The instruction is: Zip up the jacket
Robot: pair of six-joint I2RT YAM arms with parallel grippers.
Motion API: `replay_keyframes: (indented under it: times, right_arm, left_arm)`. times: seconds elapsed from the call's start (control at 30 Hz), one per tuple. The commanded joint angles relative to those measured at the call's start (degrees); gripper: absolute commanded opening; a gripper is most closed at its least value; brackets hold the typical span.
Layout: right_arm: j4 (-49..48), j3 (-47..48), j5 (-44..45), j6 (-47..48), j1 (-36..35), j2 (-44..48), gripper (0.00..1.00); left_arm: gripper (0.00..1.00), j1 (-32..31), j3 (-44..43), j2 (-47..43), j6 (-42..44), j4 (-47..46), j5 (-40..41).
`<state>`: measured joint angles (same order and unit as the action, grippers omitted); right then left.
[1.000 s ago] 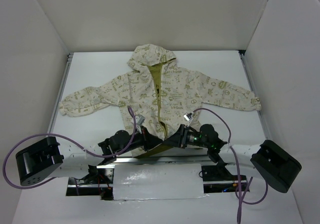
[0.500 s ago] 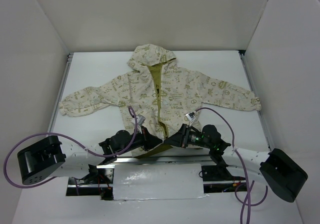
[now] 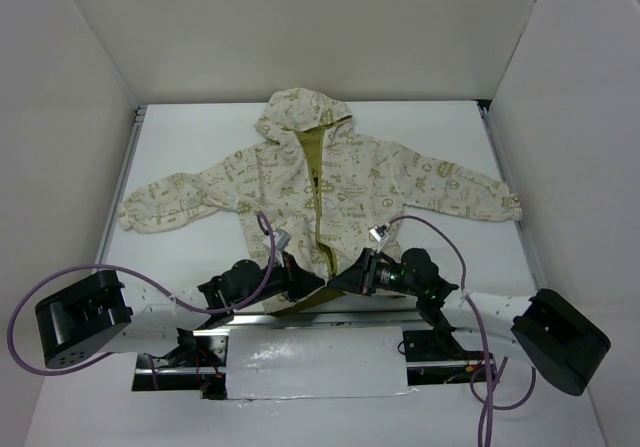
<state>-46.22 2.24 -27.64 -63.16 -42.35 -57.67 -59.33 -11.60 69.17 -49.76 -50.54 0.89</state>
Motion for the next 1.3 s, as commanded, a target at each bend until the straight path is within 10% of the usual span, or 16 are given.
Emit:
replay_keyframes:
  times: [0.0,0.43,0.97,1.27]
  right_arm:
    - [-5.45,-8.92,0.04,0.49,0.16,-2.97,0.35]
    - [-14.08,-8.48,-1.89,-0.39,0.16,-11.59,0.31]
    - [-10.91,-7.51,-1.28,0.49,0.16,-10.63,0.00]
    - [3.05,-2.86,-0.31,-1.18,0.16,-3.08,0.00]
  left_arm:
    - [0.00,0.09,-0.10,-0.52,0.19,-2.98,-0.44]
    - [0.00,0.09,0.17,-2.02,0.63,-1.93,-0.27]
    - [0.00,0.09,0.35,-1.76,1.15,-2.10,-0.36]
    - [0.00,0.09,1.48,0.35,4.49,-2.10,-1.68]
